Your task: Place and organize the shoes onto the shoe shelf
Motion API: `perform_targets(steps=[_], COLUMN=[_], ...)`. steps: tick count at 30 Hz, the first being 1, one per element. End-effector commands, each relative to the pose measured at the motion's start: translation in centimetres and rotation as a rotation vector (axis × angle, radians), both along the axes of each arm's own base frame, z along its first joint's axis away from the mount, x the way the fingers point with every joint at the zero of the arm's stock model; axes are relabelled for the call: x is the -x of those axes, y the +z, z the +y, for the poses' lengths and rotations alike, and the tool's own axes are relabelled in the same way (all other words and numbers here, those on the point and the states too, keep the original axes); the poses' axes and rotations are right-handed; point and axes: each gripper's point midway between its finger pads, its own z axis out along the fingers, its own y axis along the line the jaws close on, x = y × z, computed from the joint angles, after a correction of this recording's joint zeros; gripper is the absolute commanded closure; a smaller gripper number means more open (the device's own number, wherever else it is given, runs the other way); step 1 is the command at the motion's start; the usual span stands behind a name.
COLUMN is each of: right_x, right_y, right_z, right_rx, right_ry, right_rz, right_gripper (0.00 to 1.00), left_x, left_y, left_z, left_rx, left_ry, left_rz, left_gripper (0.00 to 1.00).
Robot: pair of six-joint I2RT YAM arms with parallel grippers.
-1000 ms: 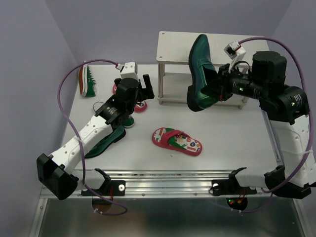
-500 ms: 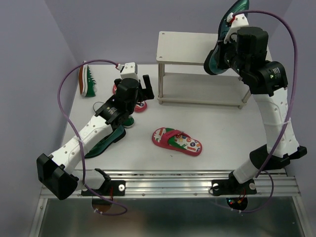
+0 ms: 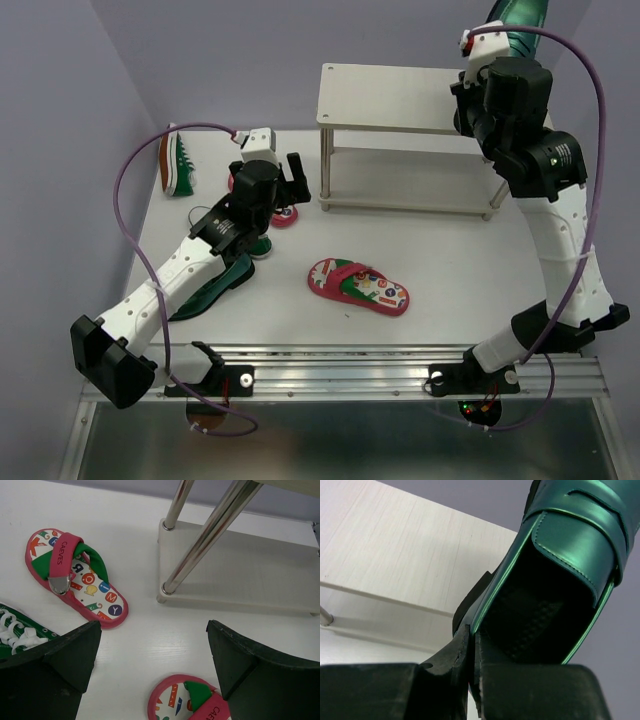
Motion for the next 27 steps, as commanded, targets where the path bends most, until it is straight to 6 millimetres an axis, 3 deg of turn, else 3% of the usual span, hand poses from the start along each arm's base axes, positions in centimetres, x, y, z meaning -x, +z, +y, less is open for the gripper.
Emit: perform_targets(steps=[1, 7, 16, 27], right_x=[2.2, 3.2, 3.0, 1.4], right_y=[5.1, 3.6, 1.2, 0.9], right_z=[-1.1, -1.0, -0.9, -0.6], right_rx=[0.03, 0.026, 0.053, 0.115], right_ry=[0.033, 0.06, 0.062, 0.058], right_rz=[-0.163, -0.122, -0.065, -0.067], right_gripper=[0.99, 0.99, 0.99, 0.99], left_x=[0.3, 0.5, 0.8, 0.9], left_y=[1.1, 1.2, 1.0, 0.9], left_z=[0.5, 0.4, 0.6, 0.8], left_rx=[0.038, 0.057, 0.067, 0.059], left_ry=[0.011, 0.008, 0.008, 0.014], left_rz=[-0.029, -0.028, -0.024, -0.027], left_gripper=[0.01, 0.01, 0.01, 0.01])
